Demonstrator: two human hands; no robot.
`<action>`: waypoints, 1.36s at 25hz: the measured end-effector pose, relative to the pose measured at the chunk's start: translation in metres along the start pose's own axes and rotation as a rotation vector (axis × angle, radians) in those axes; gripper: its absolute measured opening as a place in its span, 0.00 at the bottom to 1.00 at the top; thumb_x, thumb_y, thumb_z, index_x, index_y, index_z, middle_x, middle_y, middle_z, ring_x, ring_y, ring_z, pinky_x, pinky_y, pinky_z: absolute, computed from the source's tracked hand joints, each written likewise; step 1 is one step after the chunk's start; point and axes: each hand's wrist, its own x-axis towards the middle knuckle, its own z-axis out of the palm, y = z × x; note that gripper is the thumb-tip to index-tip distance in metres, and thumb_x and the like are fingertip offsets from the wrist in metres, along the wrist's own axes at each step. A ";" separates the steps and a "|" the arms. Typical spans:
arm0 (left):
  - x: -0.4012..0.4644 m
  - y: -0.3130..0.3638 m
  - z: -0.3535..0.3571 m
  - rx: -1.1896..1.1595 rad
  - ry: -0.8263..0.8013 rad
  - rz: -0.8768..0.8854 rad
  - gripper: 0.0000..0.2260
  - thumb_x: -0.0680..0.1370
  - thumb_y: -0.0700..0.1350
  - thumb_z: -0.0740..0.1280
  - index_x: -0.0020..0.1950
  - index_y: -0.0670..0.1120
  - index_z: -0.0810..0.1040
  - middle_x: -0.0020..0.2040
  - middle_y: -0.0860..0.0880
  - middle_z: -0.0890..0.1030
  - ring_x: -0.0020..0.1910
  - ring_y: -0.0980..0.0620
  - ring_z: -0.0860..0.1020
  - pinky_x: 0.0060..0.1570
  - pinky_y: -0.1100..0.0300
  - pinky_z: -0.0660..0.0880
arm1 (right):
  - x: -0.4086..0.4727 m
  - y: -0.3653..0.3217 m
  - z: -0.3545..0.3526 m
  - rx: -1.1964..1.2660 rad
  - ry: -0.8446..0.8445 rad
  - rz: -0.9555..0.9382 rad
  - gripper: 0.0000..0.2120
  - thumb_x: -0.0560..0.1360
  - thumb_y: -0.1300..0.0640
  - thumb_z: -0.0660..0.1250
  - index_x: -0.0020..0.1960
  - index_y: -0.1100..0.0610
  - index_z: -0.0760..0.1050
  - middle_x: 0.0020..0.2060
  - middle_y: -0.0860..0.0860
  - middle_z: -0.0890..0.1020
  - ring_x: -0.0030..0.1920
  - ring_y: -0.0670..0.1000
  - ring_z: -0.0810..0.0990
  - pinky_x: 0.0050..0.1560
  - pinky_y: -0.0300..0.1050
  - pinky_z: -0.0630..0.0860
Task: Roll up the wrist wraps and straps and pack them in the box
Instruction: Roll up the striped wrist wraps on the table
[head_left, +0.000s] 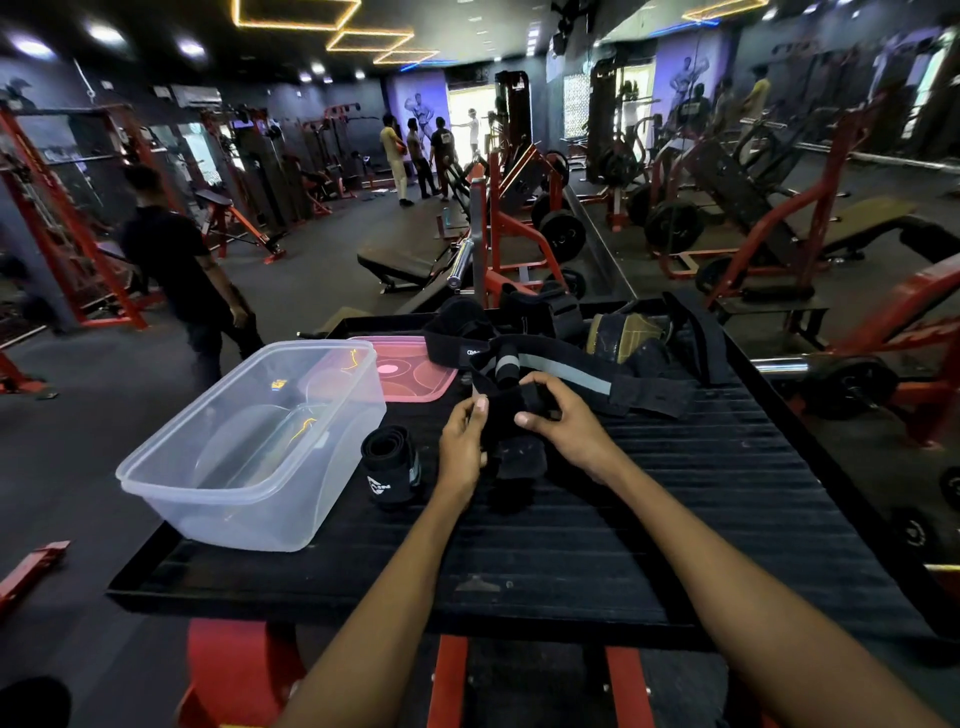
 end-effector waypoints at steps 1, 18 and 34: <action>0.000 -0.001 0.000 0.003 0.000 -0.018 0.11 0.81 0.51 0.59 0.57 0.48 0.75 0.53 0.46 0.79 0.49 0.48 0.78 0.47 0.51 0.74 | 0.000 0.000 0.000 -0.002 -0.020 -0.016 0.19 0.73 0.66 0.69 0.61 0.59 0.70 0.51 0.45 0.77 0.51 0.41 0.77 0.50 0.27 0.72; -0.003 0.010 -0.002 -0.140 0.069 0.218 0.11 0.79 0.39 0.62 0.56 0.53 0.76 0.58 0.48 0.78 0.53 0.54 0.78 0.49 0.56 0.79 | 0.005 0.000 -0.002 -0.410 0.082 -0.380 0.09 0.75 0.54 0.67 0.51 0.58 0.81 0.65 0.46 0.72 0.68 0.46 0.67 0.69 0.43 0.64; -0.014 0.007 0.001 0.251 -0.020 0.567 0.25 0.73 0.67 0.59 0.59 0.50 0.75 0.54 0.59 0.77 0.52 0.68 0.76 0.53 0.72 0.71 | 0.007 0.001 -0.001 -0.314 0.160 -0.281 0.12 0.75 0.45 0.62 0.53 0.50 0.77 0.47 0.37 0.75 0.55 0.45 0.72 0.59 0.54 0.70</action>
